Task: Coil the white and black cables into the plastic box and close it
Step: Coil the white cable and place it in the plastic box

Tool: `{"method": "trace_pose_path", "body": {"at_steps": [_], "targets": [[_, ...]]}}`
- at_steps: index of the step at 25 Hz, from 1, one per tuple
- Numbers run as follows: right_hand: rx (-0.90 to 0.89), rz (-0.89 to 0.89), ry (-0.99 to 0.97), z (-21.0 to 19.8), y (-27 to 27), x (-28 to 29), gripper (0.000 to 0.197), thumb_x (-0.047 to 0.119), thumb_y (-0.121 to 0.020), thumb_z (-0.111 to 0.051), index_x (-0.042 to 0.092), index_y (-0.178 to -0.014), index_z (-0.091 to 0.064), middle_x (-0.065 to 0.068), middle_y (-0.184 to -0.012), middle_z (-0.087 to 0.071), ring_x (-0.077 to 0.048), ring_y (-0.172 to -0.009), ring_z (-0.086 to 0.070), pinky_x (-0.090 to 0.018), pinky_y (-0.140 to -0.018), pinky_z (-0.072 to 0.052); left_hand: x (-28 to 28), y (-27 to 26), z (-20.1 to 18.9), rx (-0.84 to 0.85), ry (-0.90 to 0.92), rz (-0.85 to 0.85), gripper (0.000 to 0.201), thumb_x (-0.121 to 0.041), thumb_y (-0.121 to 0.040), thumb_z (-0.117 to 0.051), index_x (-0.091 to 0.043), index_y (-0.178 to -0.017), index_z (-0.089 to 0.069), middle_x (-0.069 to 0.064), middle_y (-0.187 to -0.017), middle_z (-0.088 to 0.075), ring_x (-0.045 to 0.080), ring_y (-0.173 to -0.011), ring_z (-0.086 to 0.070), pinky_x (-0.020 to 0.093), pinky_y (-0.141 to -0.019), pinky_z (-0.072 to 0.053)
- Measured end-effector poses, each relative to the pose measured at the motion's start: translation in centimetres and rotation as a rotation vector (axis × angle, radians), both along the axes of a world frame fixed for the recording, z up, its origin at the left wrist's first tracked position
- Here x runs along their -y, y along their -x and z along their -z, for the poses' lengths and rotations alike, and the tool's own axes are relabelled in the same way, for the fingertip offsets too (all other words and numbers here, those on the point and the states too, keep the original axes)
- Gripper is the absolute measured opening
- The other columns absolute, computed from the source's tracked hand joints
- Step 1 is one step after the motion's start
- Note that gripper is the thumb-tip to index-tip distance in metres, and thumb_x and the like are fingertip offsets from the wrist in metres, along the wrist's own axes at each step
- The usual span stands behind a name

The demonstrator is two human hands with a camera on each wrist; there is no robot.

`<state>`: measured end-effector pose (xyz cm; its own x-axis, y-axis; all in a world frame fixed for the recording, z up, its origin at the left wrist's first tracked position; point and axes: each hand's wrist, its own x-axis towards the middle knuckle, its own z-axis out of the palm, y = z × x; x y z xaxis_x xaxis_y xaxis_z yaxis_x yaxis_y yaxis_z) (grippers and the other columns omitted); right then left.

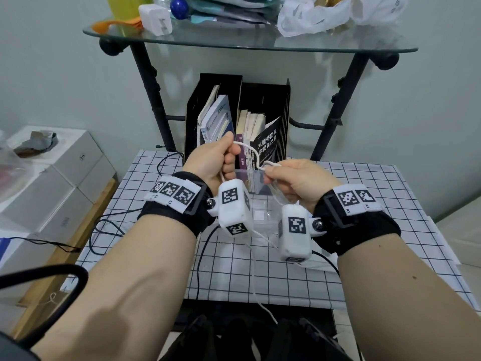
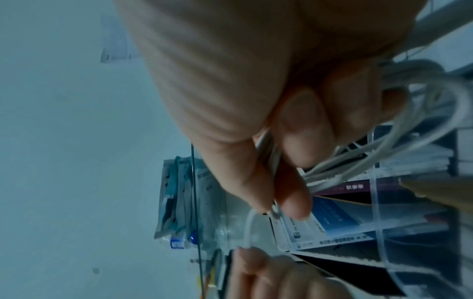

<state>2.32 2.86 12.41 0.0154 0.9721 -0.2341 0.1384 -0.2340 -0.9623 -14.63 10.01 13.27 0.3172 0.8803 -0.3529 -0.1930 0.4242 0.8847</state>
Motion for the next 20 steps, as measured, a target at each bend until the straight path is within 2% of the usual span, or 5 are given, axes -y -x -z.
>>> {"method": "trace_pose_path", "body": {"at_steps": [5,12,14,18,20], "targets": [[-0.426,0.092,-0.026,-0.8,-0.4,0.1,0.022,0.010,-0.088,-0.054,0.006,-0.067,-0.057,0.006,-0.035,-0.029,-0.009,-0.031,-0.019,-0.042,-0.059,-0.002,0.2,0.1,1.4,-0.136,0.060,-0.026,0.042,-0.039,-0.094,-0.052,-0.013,-0.062,-0.057,-0.005,-0.049,-0.036,0.008,-0.042,-0.027,0.018,-0.039,-0.024],[-0.641,0.143,-0.067,-1.4,-0.5,0.4,0.031,0.021,-0.088,-0.060,0.019,-0.060,-0.046,0.006,-0.037,-0.026,-0.011,-0.034,-0.018,-0.039,-0.061,-0.005,0.8,-0.1,2.1,-0.230,-0.044,0.168,0.022,-0.031,-0.093,-0.057,-0.011,-0.084,-0.063,-0.006,-0.049,-0.036,0.008,-0.043,-0.028,0.017,-0.038,-0.029],[-0.610,0.168,-0.045,-1.5,-0.3,0.3,0.038,0.022,-0.091,-0.057,0.020,-0.057,-0.041,0.005,-0.037,-0.024,-0.011,-0.034,-0.016,-0.038,-0.061,-0.004,1.3,-0.5,1.9,-0.181,-0.049,0.204,0.022,-0.030,-0.093,-0.057,-0.012,-0.084,-0.067,-0.001,-0.062,-0.052,0.009,-0.051,-0.043,0.018,-0.047,-0.039],[-0.570,0.180,0.027,-1.6,-0.4,-0.2,0.051,0.037,-0.093,-0.055,0.022,-0.049,-0.034,0.005,-0.036,-0.021,-0.012,-0.031,-0.014,-0.036,-0.057,-0.003,1.6,-0.5,1.2,-0.184,-0.223,0.340,0.034,-0.045,-0.085,-0.063,-0.022,-0.109,-0.068,-0.004,-0.103,-0.069,0.011,-0.094,-0.064,0.031,-0.088,-0.048],[-0.538,0.188,0.045,-1.6,-0.3,-0.1,0.050,0.041,-0.092,-0.055,0.021,-0.051,-0.035,0.005,-0.037,-0.021,-0.012,-0.032,-0.013,-0.036,-0.058,-0.002,2.2,-0.7,0.3,-0.323,-0.422,0.423,0.035,-0.045,-0.086,-0.062,-0.026,-0.114,-0.065,-0.011,-0.102,-0.070,-0.002,-0.092,-0.063,0.022,-0.086,-0.046]]}}
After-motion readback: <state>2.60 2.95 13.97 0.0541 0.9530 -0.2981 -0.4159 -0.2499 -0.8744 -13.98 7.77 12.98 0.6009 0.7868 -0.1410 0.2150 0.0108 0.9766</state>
